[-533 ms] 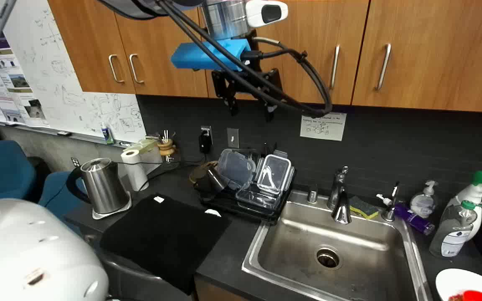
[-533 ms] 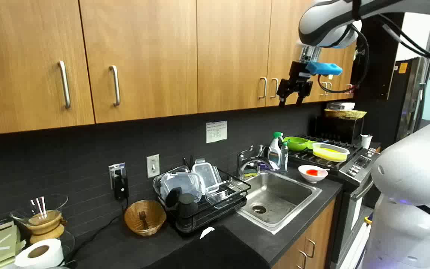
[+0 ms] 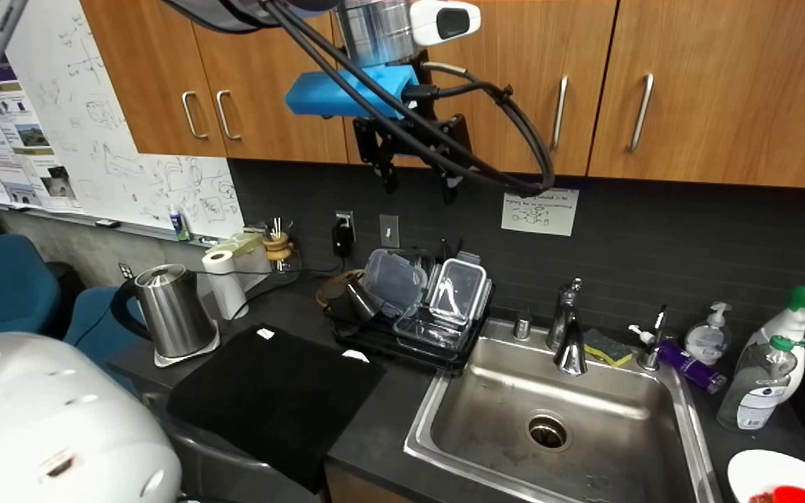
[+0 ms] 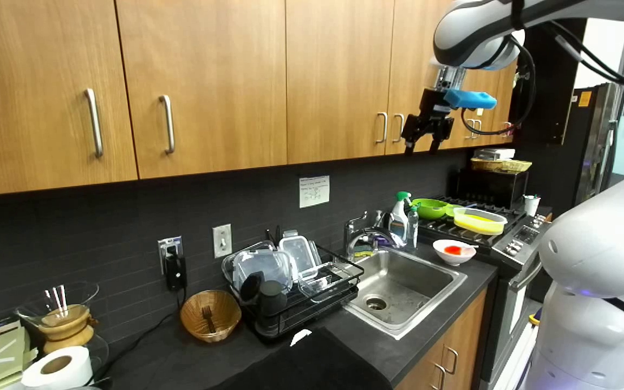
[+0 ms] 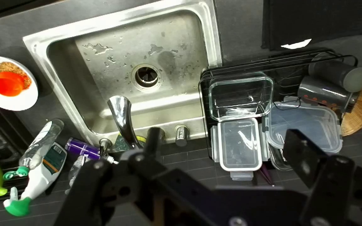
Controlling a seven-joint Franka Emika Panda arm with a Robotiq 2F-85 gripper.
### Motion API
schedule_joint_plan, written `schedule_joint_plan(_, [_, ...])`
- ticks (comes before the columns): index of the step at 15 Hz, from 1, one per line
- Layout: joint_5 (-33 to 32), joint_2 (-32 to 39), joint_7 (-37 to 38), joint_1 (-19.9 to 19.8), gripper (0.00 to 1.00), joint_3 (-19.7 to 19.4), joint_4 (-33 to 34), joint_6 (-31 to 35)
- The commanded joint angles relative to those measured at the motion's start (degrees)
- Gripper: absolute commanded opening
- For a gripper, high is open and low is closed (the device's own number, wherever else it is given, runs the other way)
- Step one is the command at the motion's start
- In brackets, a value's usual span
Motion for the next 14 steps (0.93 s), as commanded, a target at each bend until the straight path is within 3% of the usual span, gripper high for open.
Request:
schedule_joint_plan(1, [0.18, 0.08, -0.15, -0.25, 1.00, 0.18, 0.11, -0.09])
schedule_joint_plan(14, [0.25, 1.95, -1.53, 0.78, 1.00, 0.34, 0.94, -0.65])
